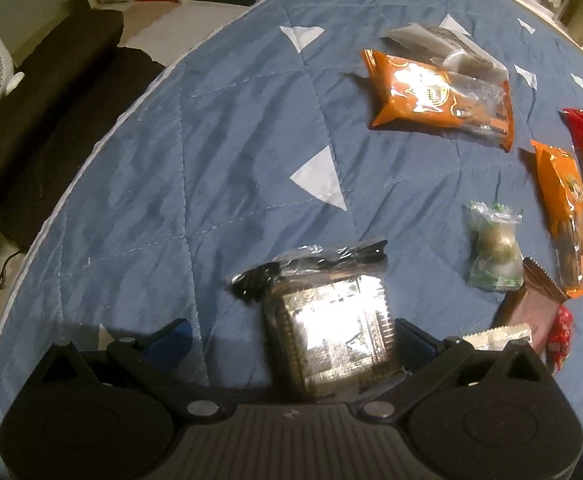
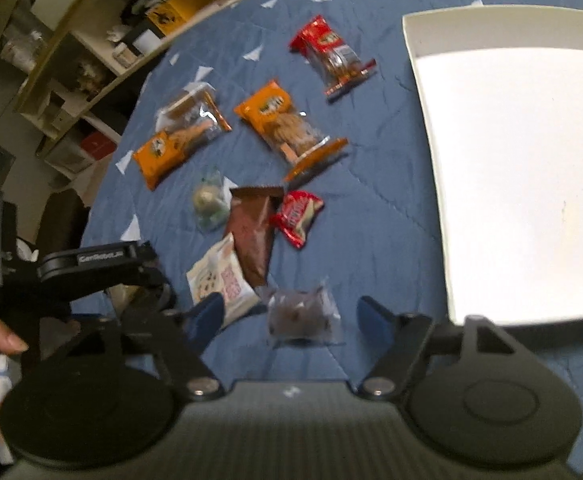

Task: Organize snacks
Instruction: 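Grasp the dark cake pack with the left gripper while the right gripper grasps the small clear-wrapped sweet, then carry both snacks into the white box and open both grippers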

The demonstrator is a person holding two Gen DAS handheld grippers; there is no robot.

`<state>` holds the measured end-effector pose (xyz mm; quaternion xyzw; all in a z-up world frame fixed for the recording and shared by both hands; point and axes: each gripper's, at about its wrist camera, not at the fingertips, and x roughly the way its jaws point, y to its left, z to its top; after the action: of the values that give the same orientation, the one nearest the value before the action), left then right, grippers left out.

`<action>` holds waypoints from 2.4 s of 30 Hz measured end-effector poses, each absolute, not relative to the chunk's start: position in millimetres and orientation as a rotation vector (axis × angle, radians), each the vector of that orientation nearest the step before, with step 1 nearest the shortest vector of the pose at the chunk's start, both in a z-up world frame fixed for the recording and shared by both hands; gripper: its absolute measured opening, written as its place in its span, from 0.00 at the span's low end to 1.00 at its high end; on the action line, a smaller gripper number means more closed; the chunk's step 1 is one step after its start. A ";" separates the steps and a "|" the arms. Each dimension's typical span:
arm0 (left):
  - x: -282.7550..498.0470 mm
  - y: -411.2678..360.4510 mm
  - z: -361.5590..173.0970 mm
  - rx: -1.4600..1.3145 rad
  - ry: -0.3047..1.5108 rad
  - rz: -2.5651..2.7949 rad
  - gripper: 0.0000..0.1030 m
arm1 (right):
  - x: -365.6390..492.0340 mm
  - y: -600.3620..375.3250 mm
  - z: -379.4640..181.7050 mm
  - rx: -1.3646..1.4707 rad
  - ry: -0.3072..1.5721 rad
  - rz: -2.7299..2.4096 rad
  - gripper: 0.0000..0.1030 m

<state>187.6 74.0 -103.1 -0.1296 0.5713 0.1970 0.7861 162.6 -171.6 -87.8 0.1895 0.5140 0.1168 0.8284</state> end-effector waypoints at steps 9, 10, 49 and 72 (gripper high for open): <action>178.4 76.4 -104.2 -0.314 1.204 0.425 1.00 | 166.3 -153.9 -101.2 0.301 1.116 0.221 0.71; 177.8 77.9 -104.5 -0.333 1.208 0.430 1.00 | 166.2 -150.5 -102.8 0.277 1.113 0.221 0.71; 145.7 25.0 -8.6 -0.297 0.818 0.067 0.54 | 148.0 -200.8 -41.2 0.283 0.879 0.219 0.35; 168.0 -177.1 14.4 -0.166 0.831 -0.331 0.54 | 111.0 -308.0 -7.3 0.160 0.836 0.029 0.35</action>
<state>168.0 -177.1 14.4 -0.0803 0.4015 -0.1599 0.8982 111.0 -308.0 -7.3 0.0778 0.4057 0.0141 0.9106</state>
